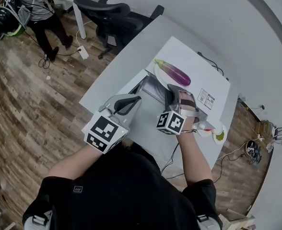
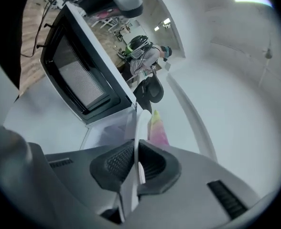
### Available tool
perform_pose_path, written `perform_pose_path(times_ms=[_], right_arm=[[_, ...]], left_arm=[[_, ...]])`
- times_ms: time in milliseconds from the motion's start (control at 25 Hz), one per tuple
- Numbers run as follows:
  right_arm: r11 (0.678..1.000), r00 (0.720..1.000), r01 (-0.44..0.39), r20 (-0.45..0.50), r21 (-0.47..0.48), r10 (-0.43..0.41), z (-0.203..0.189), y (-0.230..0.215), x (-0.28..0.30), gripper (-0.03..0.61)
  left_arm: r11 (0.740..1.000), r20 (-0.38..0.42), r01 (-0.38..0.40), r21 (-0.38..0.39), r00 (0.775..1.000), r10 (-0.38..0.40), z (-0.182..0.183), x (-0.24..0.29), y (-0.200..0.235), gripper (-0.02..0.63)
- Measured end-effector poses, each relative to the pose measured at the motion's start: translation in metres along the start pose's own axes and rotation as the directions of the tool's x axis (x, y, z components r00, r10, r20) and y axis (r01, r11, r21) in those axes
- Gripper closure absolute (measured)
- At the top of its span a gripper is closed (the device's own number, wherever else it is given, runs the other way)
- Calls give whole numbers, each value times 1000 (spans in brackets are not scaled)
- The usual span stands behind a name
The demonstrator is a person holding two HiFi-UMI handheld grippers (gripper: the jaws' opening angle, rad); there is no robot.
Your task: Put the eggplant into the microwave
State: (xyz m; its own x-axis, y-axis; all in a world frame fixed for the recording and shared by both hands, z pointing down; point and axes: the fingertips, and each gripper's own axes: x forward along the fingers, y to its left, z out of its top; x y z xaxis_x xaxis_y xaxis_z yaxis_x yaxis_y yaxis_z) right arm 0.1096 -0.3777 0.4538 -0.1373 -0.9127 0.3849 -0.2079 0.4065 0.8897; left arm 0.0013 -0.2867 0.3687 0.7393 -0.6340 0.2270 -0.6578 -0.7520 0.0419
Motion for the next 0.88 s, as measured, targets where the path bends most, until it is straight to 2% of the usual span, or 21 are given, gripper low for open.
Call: perform_pose_path(times_ms=[120, 320, 560, 880], right_arm=[[997, 999, 42, -28, -66, -44, -3, 6, -4, 549], [990, 994, 95, -53, -103, -101, -7, 8, -15, 549], [986, 989, 137, -38, -97, -142, -9, 3, -45, 549], [986, 988, 149, -13, -80, -151, -21, 11, -95, 549]], left_arm=[[1000, -1, 23, 18, 1000, -23, -1, -4, -5, 604], [999, 5, 36, 28, 999, -36, -3, -9, -8, 604], [999, 10, 32, 33, 999, -32, -2, -12, -22, 604], [1000, -1, 12, 28, 1000, -12, -8, -16, -62, 604]])
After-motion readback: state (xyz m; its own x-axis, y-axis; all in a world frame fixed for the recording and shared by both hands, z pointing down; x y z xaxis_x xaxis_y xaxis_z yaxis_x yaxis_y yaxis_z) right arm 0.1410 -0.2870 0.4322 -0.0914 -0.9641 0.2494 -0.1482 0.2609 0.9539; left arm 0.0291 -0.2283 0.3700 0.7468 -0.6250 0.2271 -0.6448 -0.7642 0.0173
